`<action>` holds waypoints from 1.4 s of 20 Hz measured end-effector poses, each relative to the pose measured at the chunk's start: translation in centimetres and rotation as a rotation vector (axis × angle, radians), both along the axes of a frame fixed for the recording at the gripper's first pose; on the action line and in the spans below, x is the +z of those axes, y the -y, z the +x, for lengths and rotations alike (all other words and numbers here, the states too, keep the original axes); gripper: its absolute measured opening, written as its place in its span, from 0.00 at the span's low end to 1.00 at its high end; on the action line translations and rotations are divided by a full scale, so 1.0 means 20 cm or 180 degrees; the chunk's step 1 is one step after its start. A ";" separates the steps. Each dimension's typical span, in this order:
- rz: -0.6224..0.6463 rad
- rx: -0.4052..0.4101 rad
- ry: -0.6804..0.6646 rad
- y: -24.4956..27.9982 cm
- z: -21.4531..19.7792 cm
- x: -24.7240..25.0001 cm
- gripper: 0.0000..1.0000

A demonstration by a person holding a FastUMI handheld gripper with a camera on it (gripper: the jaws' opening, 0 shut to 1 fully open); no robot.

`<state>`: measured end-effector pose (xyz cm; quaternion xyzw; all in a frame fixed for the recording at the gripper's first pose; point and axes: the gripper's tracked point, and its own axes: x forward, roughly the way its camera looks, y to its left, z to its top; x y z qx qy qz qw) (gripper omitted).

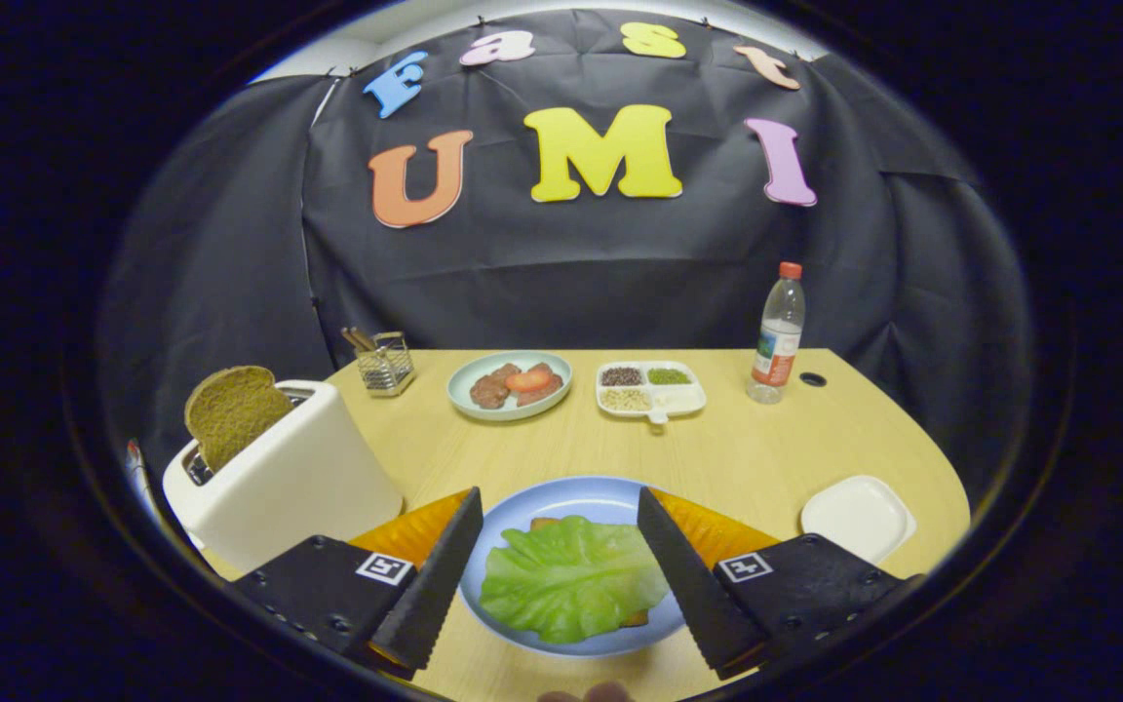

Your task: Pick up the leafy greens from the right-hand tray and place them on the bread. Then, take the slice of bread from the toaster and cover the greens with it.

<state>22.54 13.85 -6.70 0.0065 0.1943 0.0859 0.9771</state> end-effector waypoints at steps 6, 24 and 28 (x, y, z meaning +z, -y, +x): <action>0.0100 -0.0061 0.0419 -0.16 -0.20 0.28 0.96; -0.0002 0.0097 0.0425 -1.07 -0.28 0.29 0.96; -0.0078 -0.0004 0.0242 -1.09 -0.21 0.20 0.76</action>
